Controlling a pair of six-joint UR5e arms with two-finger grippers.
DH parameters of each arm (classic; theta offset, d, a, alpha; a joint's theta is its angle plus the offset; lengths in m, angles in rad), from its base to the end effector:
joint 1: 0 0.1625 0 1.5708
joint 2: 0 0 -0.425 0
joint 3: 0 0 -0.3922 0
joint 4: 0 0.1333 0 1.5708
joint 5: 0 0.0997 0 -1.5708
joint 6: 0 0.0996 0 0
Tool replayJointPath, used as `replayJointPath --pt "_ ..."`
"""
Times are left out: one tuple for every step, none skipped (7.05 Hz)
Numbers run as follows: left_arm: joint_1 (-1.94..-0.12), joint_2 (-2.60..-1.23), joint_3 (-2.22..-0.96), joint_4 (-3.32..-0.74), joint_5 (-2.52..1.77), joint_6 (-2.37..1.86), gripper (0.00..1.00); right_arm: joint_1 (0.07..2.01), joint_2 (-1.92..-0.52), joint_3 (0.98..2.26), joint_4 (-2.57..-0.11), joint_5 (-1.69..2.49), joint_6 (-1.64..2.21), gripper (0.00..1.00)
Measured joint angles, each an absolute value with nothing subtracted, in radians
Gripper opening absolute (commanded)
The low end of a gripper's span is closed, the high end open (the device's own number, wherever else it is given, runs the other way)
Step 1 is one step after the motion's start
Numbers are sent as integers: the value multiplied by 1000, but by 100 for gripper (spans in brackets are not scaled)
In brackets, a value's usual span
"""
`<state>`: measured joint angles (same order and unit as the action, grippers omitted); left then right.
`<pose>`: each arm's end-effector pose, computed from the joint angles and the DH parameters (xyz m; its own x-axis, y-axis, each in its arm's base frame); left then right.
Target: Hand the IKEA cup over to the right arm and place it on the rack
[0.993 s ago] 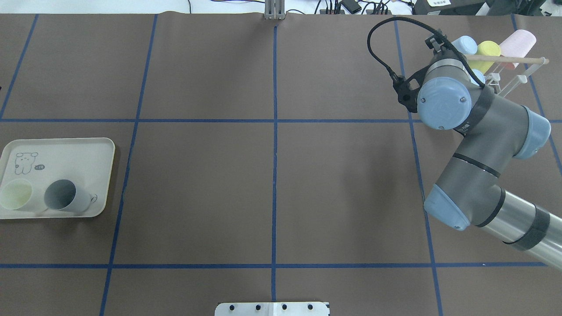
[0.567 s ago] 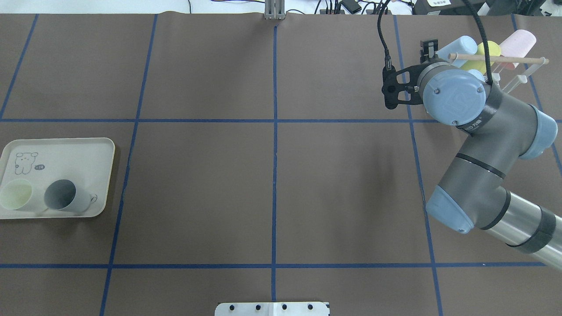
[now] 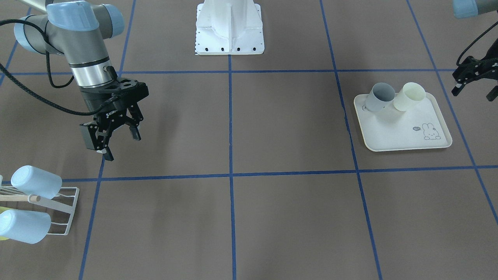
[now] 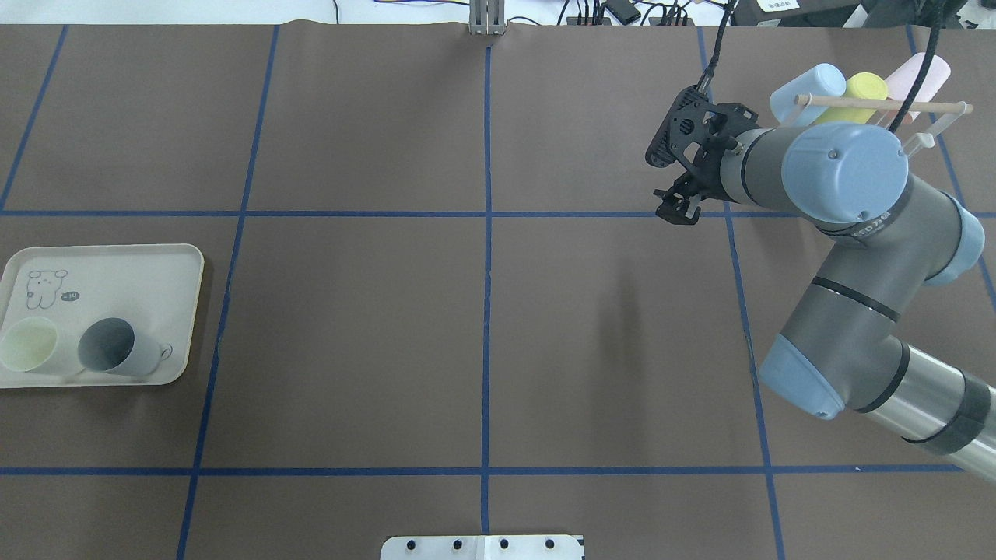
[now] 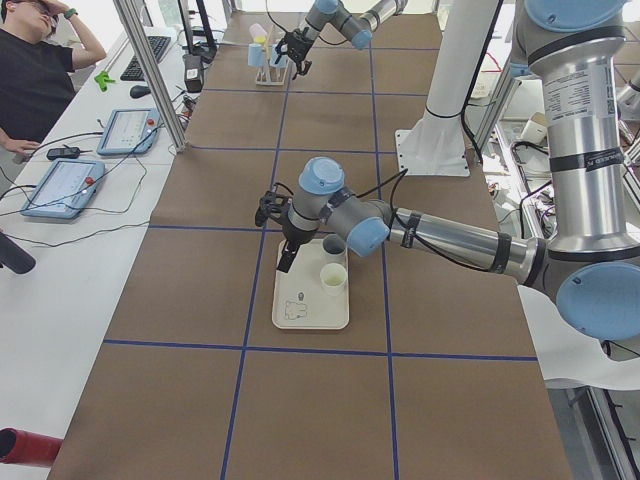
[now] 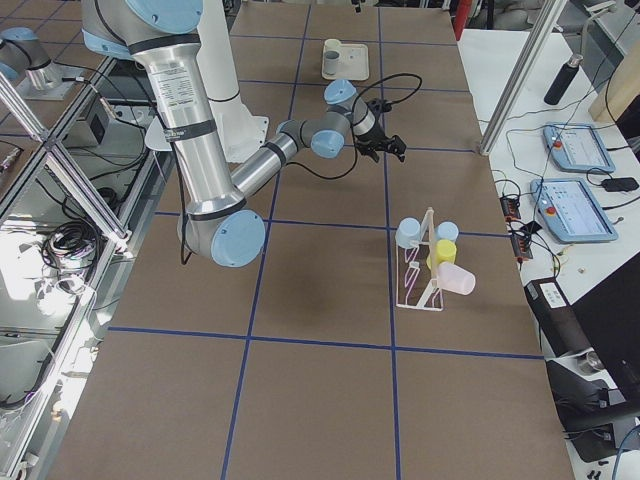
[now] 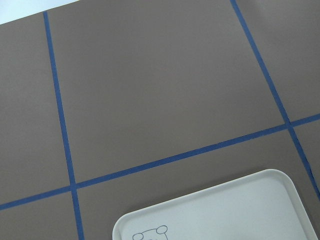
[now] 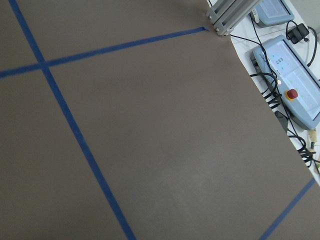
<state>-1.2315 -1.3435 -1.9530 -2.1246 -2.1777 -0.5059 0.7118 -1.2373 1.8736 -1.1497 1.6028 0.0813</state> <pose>0.0679 -0.4221 0.5133 0.6919 0.1984 -0.6942 0.0945 0.9284 0.3595 -0.3619 -0.4841 0.2931 0.6599 -0.7464 0.0864 0.3194 0.3827 0.8669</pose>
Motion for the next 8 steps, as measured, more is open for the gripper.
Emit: replayJointPath --pt "-1204 -1286 -1935 -2232 -2167 -567 100 699 -1235 1881 -1135 1644 174 100" --pt "-1175 -1231 -1919 -2335 -2160 -631 100 689 -1233 1885 -1131 1672 219 100" --pt "-1134 -1191 -1911 -2408 -2148 -694 100 680 -1233 1885 -1132 1686 238 100" --pt "-1088 -1169 -1904 -2443 -2130 -744 100 670 -1234 1882 -1134 1691 246 100" --pt "-1051 -1159 -1893 -2462 -2121 -777 100 661 -1237 1878 -1135 1692 249 100" --pt "-1026 -1155 -1872 -2484 -2117 -794 100 657 -1239 1877 -1136 1692 249 100" --pt "-1016 -1159 -1849 -2503 -2114 -800 100 656 -1240 1876 -1137 1692 249 100" --pt "-1011 -1170 -1831 -2510 -2113 -803 100 655 -1241 1875 -1137 1694 249 100"
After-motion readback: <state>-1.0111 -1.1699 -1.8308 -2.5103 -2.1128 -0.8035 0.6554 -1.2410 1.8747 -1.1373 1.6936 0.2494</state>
